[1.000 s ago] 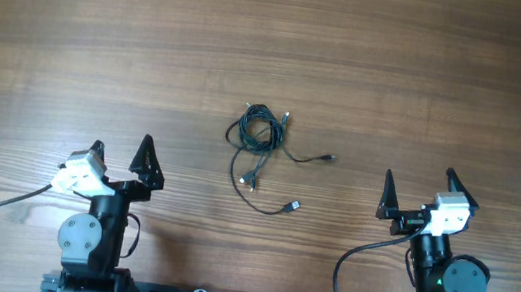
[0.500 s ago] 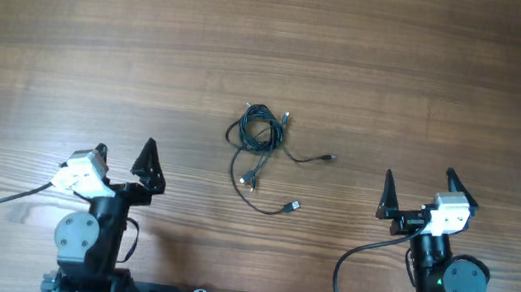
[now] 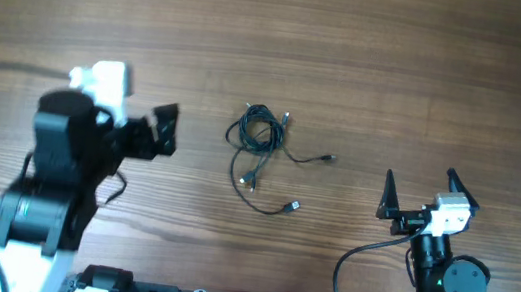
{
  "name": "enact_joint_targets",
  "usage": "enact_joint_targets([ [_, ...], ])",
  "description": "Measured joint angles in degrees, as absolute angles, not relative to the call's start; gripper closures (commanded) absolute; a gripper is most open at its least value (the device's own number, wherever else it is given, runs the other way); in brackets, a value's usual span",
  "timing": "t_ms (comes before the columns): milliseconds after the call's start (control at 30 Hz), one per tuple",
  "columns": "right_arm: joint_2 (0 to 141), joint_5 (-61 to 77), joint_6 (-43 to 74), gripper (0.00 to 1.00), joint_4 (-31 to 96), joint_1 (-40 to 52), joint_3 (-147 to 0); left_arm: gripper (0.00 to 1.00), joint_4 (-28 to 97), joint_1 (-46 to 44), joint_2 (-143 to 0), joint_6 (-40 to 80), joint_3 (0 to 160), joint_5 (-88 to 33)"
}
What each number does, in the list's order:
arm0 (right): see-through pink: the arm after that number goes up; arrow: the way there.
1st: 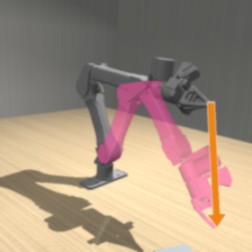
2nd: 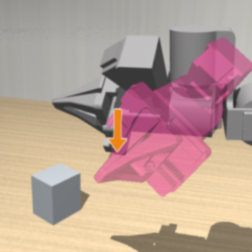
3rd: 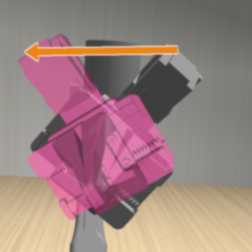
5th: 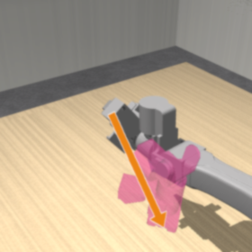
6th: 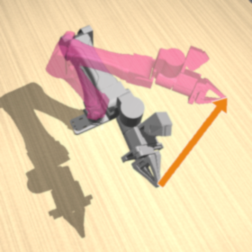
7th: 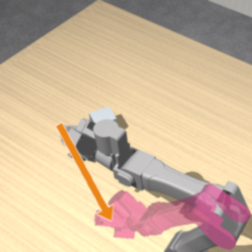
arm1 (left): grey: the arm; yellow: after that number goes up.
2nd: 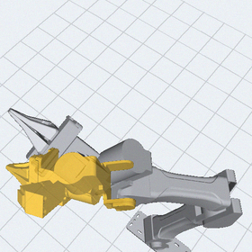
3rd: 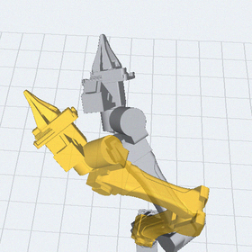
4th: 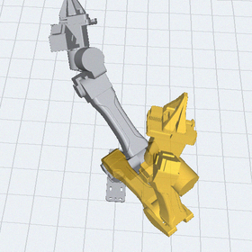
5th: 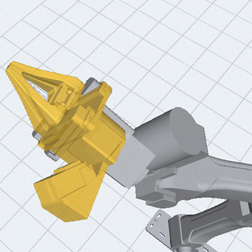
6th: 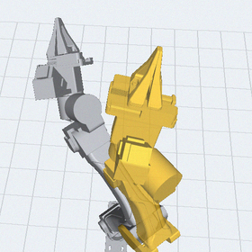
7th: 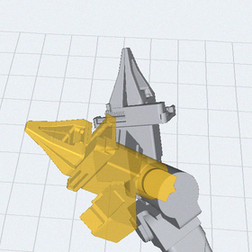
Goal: Untangle cables
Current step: 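Reach the left gripper over the black cable bundle and grasp it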
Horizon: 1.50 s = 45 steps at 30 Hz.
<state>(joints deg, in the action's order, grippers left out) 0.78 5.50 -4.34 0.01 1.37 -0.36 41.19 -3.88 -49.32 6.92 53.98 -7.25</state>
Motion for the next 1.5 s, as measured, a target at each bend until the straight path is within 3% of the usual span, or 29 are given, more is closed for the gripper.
enact_joint_targets([
  [167, 0.7, 5.4, -4.3, 0.0, 0.0, 1.4, -0.4, 0.0, 45.1, -14.9, -68.9, 4.6, 63.1, -4.3],
  [333, 0.7, 5.5, -4.3, 0.0, 0.0, 1.4, -0.4, 0.0, 44.0, -16.9, -77.7, 4.5, 63.1, -4.1],
  [1500, 0.7, 5.5, -4.3, 0.0, 0.0, 1.4, -0.4, 0.0, 38.2, -19.6, -93.8, 4.1, 63.2, -3.7],
])
